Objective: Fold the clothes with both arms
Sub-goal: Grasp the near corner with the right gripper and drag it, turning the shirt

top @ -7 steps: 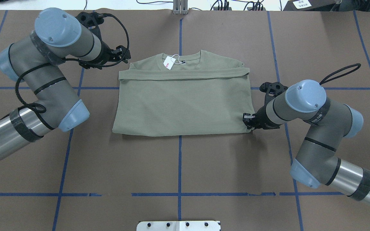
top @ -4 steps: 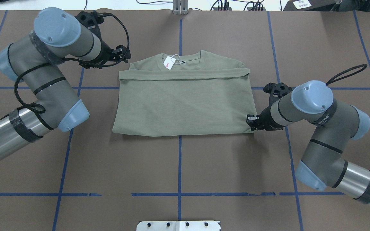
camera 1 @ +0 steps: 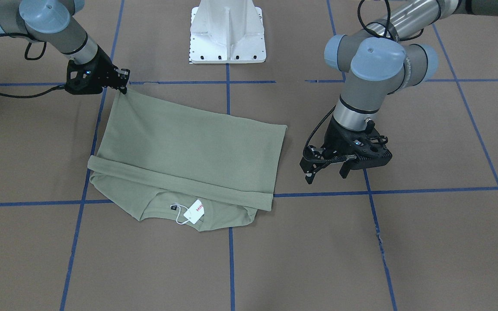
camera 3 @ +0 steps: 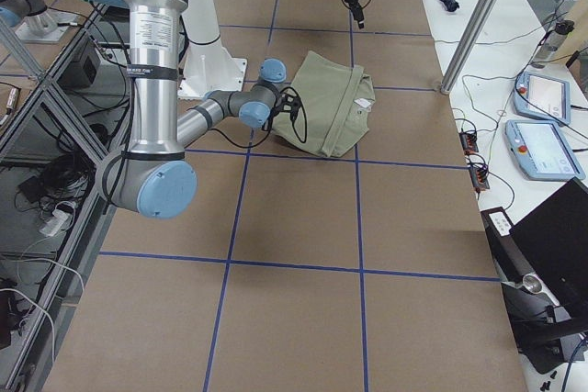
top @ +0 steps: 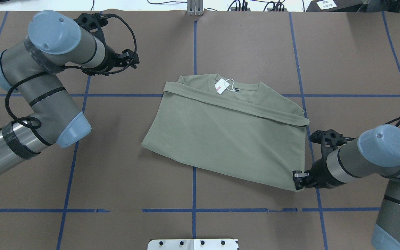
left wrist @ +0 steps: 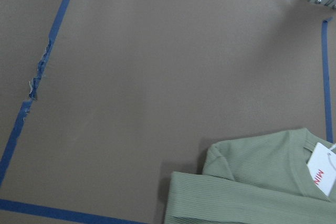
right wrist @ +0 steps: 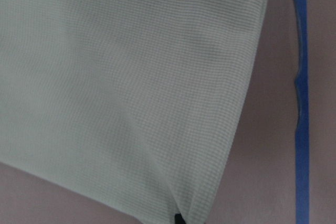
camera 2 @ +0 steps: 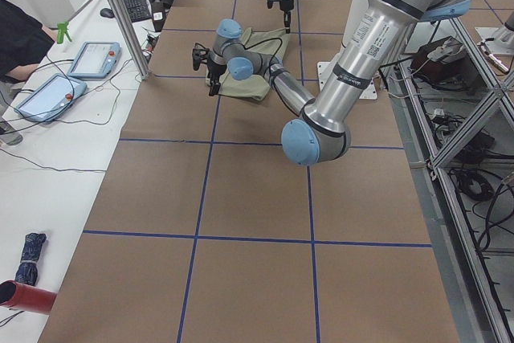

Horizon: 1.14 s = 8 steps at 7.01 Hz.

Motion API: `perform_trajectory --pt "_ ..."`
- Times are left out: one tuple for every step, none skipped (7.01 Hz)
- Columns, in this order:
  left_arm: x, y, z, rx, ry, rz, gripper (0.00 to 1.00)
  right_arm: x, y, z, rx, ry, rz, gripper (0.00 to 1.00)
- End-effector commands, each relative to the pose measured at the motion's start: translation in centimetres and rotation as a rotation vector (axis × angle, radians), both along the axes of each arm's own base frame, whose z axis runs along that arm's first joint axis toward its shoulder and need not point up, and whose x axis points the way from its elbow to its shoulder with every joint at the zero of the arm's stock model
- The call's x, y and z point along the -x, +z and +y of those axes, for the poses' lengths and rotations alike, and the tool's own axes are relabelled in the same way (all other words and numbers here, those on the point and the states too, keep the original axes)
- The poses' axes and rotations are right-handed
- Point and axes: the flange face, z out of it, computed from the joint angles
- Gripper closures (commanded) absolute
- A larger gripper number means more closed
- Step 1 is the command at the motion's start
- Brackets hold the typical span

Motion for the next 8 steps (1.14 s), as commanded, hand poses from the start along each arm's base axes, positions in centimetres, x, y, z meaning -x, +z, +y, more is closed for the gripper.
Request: perform_trajectory --pt "0.3 0.1 0.7 -0.005 -0.015 -0.003 0.0 0.5 -1.0 8.5 0.142 -0.197 -0.005 1.0" --pt "0.7 -0.3 1.0 -0.012 -0.015 0.005 0.0 0.5 -1.2 11.4 0.164 -0.259 0.005 1.0" --pt "0.6 -0.5 1.4 -0.017 -0.01 0.009 0.0 0.6 -1.5 12.3 0.183 -0.277 0.003 0.01" --pt "-1.0 -0.8 3.0 -0.022 0.025 0.017 0.0 0.6 -2.1 12.2 0.189 -0.269 -0.008 0.0" --pt "-3.0 -1.6 5.3 -0.011 0.064 0.042 0.0 -0.3 -2.2 9.6 0.188 -0.201 -0.016 0.0" --pt "-5.5 -3.0 8.9 0.019 0.099 0.09 0.0 -2.2 -2.3 5.8 0.182 -0.099 -0.031 0.0" --pt "-8.2 -3.1 13.9 0.092 0.134 0.134 0.0 -4.1 -4.0 1.4 0.158 0.012 -0.079 0.0" --pt "-11.0 -3.9 18.7 0.174 0.162 0.174 0.0 -6.1 -5.0 -2.0 0.133 0.1 -0.108 0.0"
